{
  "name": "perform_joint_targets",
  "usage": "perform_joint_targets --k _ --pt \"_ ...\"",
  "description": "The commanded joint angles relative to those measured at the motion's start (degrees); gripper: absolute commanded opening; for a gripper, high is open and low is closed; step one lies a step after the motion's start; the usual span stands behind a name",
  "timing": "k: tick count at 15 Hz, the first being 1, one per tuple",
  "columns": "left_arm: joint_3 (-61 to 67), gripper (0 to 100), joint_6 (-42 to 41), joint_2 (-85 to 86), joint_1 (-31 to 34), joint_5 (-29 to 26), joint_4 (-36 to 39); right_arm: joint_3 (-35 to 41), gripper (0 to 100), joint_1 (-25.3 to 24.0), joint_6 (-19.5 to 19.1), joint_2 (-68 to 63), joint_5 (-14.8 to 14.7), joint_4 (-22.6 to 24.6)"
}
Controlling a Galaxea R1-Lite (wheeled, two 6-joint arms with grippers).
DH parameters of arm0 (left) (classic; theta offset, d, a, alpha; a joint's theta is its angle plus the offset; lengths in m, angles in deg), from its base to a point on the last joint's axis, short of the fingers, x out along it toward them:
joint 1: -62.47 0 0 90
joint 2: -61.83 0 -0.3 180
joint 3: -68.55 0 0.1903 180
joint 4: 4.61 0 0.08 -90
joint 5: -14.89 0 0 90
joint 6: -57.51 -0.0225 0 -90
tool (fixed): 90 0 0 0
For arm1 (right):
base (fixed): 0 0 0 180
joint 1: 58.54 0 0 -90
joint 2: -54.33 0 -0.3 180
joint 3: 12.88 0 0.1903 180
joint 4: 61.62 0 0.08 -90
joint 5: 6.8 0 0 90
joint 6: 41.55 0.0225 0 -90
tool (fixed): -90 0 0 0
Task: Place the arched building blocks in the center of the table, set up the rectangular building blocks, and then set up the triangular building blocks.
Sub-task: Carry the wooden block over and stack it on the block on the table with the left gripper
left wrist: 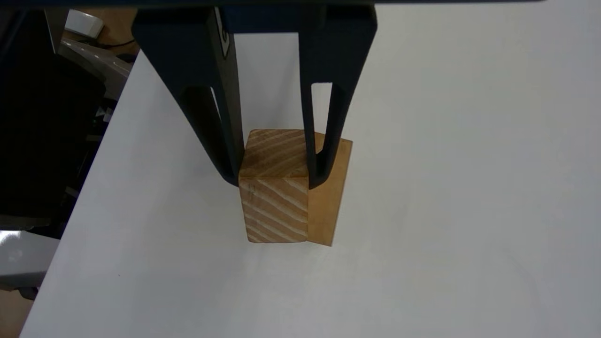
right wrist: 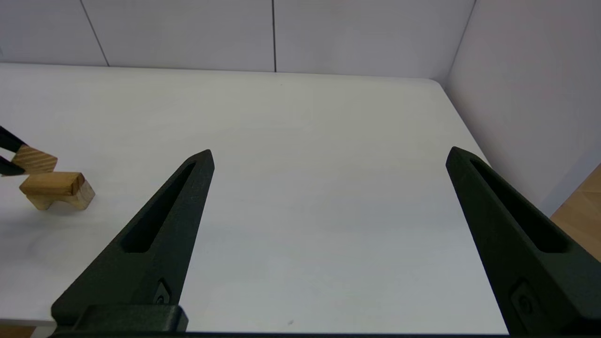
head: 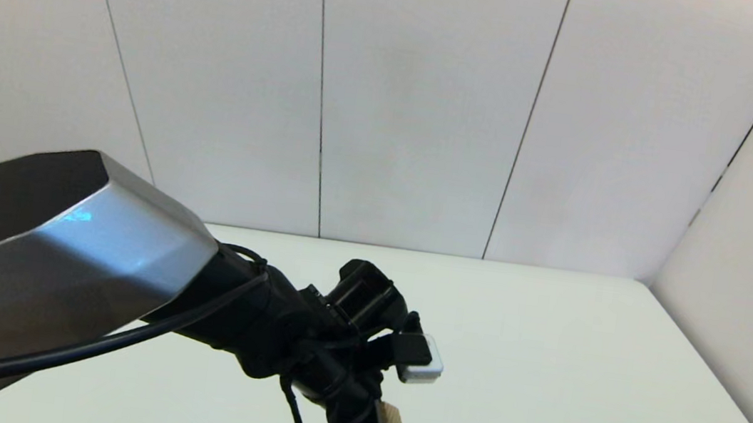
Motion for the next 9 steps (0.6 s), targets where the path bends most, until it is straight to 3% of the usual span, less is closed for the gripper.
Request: perform_joint_targets --k 1,5,9 --pt "0.5 0 -0.5 -0.8 0.1 -1.1 0.0 0.0 100 0.0 0.0 0.0 0.0 -0.1" --pt "1.0 0 -0.7 -0.8 1.1 -4.0 0.3 0.0 100 0.0 0.0 0.0 0.0 0.0" --pt "5.5 0 -3.0 -1.9 2.7 -5.4 9.7 0.0 100 0.0 0.0 0.0 0.0 -0.1"
